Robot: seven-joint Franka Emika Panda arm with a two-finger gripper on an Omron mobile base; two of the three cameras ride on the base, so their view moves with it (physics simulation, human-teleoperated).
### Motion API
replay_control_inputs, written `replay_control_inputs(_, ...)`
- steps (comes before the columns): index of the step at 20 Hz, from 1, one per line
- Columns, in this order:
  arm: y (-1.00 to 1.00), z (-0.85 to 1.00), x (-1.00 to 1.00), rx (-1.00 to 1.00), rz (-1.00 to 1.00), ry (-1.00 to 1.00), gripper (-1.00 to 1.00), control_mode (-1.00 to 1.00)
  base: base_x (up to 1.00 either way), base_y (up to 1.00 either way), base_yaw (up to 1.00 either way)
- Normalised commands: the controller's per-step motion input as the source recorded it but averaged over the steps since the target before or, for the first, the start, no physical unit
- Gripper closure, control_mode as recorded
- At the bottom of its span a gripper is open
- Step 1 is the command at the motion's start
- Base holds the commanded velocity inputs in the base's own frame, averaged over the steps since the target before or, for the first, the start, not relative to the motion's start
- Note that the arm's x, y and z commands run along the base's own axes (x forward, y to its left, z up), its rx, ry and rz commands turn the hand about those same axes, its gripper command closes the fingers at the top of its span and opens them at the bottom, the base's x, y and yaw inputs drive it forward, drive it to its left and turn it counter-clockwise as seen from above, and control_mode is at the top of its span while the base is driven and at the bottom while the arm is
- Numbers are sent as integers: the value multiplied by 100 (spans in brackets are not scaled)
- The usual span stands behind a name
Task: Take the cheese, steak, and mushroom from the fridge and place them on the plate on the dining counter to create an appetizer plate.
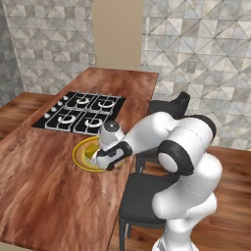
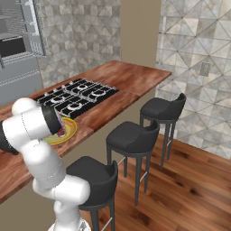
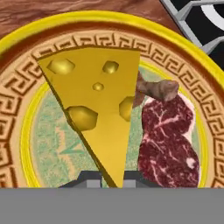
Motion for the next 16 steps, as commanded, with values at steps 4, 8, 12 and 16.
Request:
replay_control_inputs(4,16,-41,81,0,0,9,100,-100,0,0,0)
replay_control_inputs(8,40,-46,55,-4,0,8,100,-100,0,0,0)
replay_control_inputs(12,34,-3,-31,-6,-6,0,-100,-100,0,0,0)
replay_control_inputs(16,-28,47,-52,0,-11,2,-100,-100,0,0,0)
